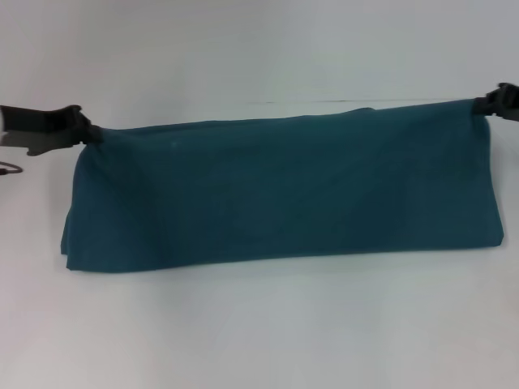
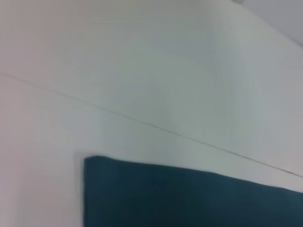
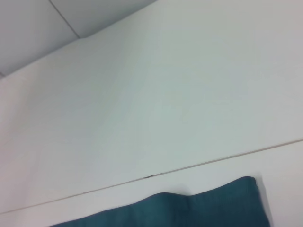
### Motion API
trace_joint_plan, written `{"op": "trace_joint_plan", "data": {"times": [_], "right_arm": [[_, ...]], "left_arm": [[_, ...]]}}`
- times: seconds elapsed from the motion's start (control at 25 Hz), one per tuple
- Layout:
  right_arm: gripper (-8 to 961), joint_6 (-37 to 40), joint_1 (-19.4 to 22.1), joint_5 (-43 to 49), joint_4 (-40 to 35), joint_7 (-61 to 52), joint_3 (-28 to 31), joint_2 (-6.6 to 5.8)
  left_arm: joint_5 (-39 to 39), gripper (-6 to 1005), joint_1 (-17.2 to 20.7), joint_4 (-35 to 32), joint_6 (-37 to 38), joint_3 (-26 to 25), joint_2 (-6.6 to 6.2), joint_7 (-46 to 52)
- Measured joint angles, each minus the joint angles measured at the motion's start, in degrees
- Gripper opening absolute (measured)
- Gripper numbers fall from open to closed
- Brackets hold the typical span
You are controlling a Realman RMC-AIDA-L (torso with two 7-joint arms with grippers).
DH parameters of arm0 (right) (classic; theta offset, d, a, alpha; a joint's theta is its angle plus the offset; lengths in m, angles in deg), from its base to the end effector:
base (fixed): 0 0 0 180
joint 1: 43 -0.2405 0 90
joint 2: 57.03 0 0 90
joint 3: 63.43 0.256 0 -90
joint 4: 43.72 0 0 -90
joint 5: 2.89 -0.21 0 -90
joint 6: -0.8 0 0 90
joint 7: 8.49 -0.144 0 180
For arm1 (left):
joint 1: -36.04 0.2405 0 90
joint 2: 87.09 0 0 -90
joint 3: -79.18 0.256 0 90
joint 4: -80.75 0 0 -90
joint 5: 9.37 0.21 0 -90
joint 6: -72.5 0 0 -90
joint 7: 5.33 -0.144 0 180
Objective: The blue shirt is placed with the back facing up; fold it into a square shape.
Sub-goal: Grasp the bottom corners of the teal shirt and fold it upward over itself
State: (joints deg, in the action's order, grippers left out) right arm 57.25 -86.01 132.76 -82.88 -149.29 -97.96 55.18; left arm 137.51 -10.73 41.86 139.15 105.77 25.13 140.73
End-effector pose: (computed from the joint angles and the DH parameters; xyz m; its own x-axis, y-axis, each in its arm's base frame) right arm 0.2832 0.4489 0.0831 0.2474 -0.7068 -0.6627 -0.9581 -0.0767 -0.2759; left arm -0.2751 0.4402 0.0763 0.1641 0.8092 0.5642 0.9750 -0.0462 -0.2173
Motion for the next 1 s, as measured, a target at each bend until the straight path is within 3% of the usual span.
{"op": "trace_joint_plan", "data": {"times": [0.12,0.28,1.0], "right_arm": [[40,-7.49,-1.18,0.19,2.73,0.06,-3.91,1.51],[40,-13.66,-1.99,0.33,4.37,-0.42,-7.68,2.58],[36,-22.02,-7.78,0.45,8.53,-1.58,-8.62,1.85]], "left_arm": [[-0.26,17,-0.48,1.25,-6.10,3.12,1.33,0.88],[-0.28,16,-1.07,1.62,-11.52,4.31,2.61,0.95],[-0.14,16,-3.55,4.18,-21.37,4.98,3.32,2.50]]}}
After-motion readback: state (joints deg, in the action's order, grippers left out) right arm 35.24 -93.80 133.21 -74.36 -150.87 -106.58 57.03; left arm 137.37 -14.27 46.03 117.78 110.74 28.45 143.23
